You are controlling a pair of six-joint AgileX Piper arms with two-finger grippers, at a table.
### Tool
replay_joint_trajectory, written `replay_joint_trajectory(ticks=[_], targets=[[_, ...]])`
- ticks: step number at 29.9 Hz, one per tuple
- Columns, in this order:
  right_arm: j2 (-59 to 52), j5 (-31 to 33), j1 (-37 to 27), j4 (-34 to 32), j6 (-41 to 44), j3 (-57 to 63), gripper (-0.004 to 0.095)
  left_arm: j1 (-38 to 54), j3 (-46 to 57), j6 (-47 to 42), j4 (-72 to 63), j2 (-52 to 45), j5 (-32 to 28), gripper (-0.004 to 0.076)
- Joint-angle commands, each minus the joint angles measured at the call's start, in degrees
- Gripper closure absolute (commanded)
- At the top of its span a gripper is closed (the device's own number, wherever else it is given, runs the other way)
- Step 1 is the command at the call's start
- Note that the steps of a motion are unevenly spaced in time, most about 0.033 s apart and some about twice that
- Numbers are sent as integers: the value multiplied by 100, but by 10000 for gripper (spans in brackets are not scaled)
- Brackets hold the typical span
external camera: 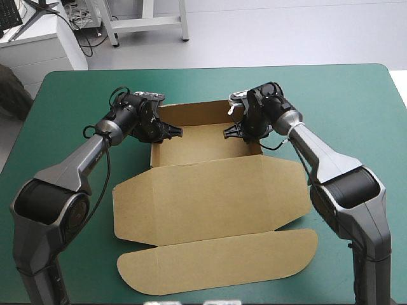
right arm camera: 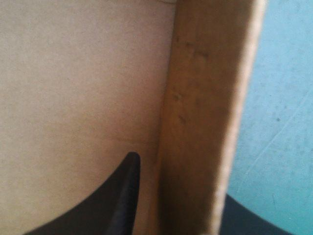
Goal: Fold the box
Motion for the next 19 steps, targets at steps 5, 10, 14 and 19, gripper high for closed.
replay_joint_trajectory(ticks=[5,10,14,19], targets=[[-195,-220,-5,175,-122,-107,497,-203,20,79,-862,14,37,398],[-195,186,-89,160,-160,-553,496,-203,-74,79,-954,3,118,398],[-195,576,-204,133,-345,-1090,496,-203,-240,69,-905,-92,184,398],[-235,787,-276,248,-514,-1325,458,-203,-374,56,-684,-331,220,397]])
